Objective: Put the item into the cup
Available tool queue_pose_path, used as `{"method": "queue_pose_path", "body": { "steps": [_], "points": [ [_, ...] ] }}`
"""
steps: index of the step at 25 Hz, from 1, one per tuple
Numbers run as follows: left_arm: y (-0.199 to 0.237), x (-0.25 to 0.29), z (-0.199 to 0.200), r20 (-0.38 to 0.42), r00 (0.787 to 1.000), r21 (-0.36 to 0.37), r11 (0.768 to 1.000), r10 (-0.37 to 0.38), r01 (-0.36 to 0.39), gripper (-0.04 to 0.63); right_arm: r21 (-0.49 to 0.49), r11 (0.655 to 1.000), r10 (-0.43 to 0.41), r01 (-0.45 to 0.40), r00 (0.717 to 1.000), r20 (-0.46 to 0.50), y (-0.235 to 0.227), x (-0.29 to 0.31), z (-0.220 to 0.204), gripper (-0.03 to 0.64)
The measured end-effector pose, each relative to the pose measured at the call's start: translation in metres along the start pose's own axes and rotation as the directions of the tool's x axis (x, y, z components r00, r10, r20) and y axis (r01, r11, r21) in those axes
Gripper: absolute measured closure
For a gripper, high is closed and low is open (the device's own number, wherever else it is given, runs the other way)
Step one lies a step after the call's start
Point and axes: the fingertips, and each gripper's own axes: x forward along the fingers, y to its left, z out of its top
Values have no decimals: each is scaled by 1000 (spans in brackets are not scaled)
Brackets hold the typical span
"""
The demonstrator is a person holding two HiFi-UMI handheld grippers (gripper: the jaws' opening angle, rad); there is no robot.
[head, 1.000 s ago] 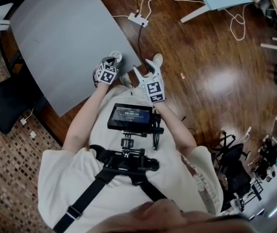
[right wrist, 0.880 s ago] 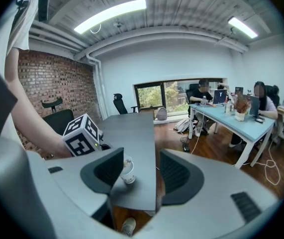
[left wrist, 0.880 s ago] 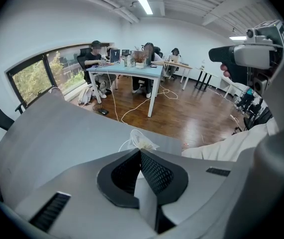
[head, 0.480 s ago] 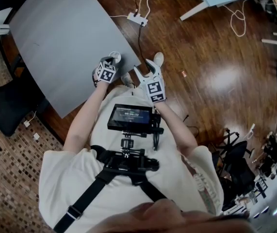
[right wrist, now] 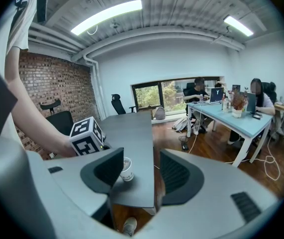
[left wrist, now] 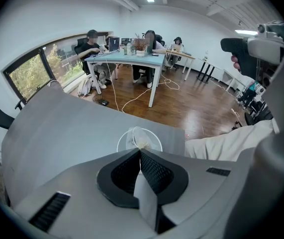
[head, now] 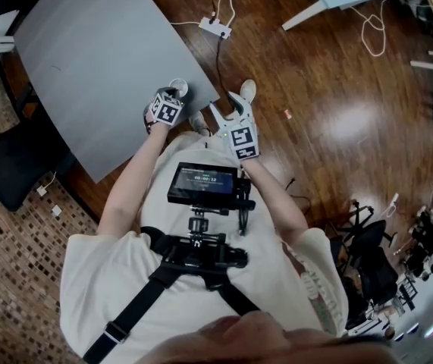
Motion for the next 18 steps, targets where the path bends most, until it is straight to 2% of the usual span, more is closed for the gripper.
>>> {"method": "queue_pose_path", "body": {
  "steps": [11,18],
  "points": [
    [-5,-7,-3,-26,1000,-6,1000,4,-4,591,15,1000,6,-6,1000,9,2,2,4,374],
    [-6,-3,-11,-60,998,-16,1000,-27,26,589,23,1000,1,-1,1000,3,-1,0,-2,374]
  ]
}}
